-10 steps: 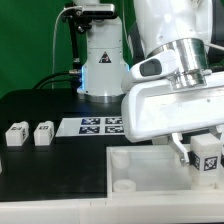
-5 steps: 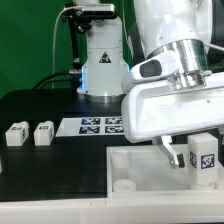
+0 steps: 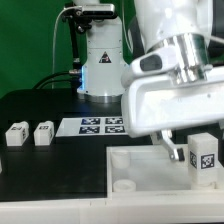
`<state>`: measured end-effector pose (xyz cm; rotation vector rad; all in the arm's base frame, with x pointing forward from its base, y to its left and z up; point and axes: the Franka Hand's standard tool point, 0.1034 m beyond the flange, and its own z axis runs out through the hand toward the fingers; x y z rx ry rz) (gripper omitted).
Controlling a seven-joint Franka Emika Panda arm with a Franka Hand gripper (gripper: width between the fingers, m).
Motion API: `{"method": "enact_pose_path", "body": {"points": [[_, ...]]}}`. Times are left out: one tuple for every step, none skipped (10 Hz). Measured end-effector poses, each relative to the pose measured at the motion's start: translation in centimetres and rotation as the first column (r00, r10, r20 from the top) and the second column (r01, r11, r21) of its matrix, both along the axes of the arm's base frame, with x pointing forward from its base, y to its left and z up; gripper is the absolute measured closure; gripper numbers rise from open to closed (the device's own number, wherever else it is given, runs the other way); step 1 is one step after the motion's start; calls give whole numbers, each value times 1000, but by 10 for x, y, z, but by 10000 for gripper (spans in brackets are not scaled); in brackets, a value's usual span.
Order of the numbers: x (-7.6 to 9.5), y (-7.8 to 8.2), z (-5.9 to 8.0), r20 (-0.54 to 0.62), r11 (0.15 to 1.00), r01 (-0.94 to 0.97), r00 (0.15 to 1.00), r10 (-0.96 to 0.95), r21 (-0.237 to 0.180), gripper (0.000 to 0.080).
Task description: Assemble one leg
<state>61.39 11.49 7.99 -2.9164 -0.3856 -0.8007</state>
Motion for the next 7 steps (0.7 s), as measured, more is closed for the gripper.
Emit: {"method": "enact_pose_path", "body": {"points": [[1, -1, 12, -50, 1000, -12, 999, 12, -5, 150], [7, -4, 20, -38, 1000, -7, 999, 7, -8, 150], [8, -4, 19, -72, 1000, -8, 997, 8, -6, 150], [6, 3, 17, -183, 1000, -15, 983, 15, 2, 150], [6, 6, 18, -278, 1000, -23, 960, 23, 3, 150], [7, 8, 17, -370, 1000, -30, 928, 30, 4, 150], [7, 7, 12, -423, 999, -35, 906, 34, 5, 150]]}}
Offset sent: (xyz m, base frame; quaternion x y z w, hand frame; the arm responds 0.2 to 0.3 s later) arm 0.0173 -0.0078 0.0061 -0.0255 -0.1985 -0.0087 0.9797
